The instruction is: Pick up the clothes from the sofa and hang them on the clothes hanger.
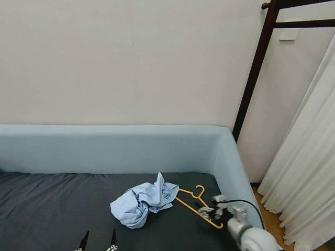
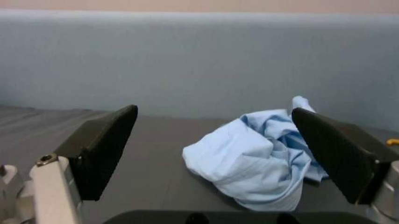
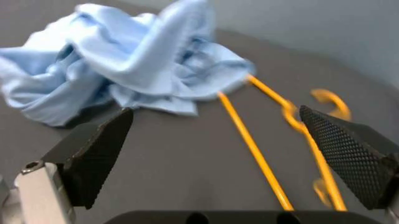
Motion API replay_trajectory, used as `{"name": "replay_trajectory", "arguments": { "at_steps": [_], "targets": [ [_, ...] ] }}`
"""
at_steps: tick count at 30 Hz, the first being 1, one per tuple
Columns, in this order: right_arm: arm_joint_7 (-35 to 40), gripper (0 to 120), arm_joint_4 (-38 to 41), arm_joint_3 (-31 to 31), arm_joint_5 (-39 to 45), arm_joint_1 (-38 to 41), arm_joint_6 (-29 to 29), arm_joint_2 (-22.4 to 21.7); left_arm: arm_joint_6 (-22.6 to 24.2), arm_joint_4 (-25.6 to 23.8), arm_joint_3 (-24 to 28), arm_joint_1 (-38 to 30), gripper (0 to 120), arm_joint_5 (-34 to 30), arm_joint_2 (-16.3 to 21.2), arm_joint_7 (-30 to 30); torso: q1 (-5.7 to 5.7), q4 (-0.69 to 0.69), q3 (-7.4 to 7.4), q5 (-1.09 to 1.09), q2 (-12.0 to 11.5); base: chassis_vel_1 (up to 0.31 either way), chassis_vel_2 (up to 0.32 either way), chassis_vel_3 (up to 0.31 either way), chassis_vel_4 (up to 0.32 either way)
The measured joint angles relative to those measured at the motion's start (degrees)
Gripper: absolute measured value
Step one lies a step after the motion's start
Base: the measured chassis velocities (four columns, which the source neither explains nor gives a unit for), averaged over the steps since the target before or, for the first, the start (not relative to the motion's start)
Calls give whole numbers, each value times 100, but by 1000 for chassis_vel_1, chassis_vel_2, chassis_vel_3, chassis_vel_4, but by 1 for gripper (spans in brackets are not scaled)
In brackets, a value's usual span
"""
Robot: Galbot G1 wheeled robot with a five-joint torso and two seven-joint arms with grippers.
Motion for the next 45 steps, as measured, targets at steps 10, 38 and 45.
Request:
{"name": "replay_trajectory", "arguments": {
  "at_steps": [10,38,45],
  "targets": [
    [-295,100,-1346,-1467,-441,1397,451,1012,24,-99,-318,155,99,21,-172,-84,0,-1,-1,1,0,0,0,0,0],
    [-634,20,-3195,-1941,-1187,1918,1032,2103,70,-185,-529,44,97,-204,-274,-196,0,0,-1,4,1,0,0,0,0],
    [-623,0,-3182,-2000,-1173,1900,1099,2091,62,-163,-523,18,97,-191,-281,-208,0,1,-1,4,1,0,0,0,0]
  ]
}}
